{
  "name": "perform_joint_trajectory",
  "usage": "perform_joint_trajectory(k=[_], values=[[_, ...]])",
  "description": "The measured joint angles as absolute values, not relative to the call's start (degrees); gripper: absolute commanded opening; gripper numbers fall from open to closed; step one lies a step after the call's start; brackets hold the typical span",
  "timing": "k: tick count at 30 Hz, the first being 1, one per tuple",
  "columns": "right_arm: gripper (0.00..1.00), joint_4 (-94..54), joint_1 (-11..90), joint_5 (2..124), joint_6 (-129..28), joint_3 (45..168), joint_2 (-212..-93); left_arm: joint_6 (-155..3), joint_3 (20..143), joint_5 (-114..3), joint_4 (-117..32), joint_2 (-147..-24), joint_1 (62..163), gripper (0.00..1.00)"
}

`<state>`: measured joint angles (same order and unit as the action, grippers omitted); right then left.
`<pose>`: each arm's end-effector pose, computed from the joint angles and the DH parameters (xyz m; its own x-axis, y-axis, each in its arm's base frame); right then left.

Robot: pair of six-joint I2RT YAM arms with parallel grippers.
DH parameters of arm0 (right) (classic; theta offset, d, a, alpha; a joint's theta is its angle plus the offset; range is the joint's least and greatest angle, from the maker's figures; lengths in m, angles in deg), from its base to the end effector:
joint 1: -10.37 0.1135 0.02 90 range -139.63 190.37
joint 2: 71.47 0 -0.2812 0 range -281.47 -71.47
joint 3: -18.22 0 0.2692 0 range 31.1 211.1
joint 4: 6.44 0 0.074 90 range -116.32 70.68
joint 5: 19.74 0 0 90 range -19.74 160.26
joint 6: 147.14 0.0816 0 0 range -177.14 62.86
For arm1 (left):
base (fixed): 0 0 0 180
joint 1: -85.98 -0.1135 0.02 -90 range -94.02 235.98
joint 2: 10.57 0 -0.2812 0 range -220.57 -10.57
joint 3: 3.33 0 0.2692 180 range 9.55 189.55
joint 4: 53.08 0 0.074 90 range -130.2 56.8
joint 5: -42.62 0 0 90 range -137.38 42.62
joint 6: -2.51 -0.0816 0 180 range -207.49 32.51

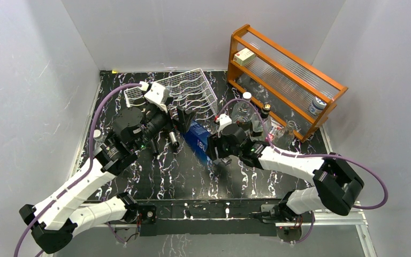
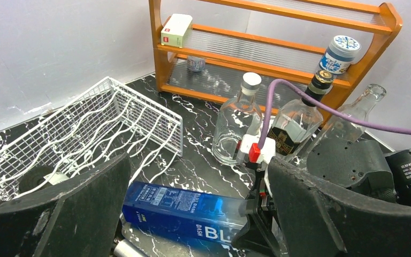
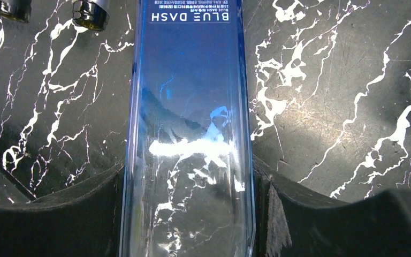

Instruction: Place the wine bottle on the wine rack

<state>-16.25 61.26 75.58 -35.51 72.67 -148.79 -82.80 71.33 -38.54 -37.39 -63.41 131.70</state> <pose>0.2184 0.2567 0.1994 -0.5833 -0.1356 -0.8009 -0.5469 0.7946 0.2637 0.1862 -0.1730 0.4542 0.0252 -0.1415 -0.9896 0.6048 0.7903 -0.0977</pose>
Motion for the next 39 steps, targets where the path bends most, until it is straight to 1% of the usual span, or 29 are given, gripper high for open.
perform_joint_trajectory(k=[9,18,27,39], values=[[0.0,-14.65,61.88,81.04,-34.99,72.67,-147.8,-83.02,71.48,-38.08,-36.82,-63.34,131.7,0.98],[0.0,-12.86,61.83,81.46,-35.01,72.67,-149.01,-83.26,71.55,-37.71,-36.82,-63.37,131.7,0.98],[0.0,-3.02,61.9,81.81,-34.75,74.9,-158.56,-83.64,72.1,-37.67,-36.71,-63.37,131.7,0.98],[0.0,7.01,62.2,87.86,-34.38,81.58,-171.63,-84.71,72.2,-37.36,-36.54,-63.48,131.7,0.98]])
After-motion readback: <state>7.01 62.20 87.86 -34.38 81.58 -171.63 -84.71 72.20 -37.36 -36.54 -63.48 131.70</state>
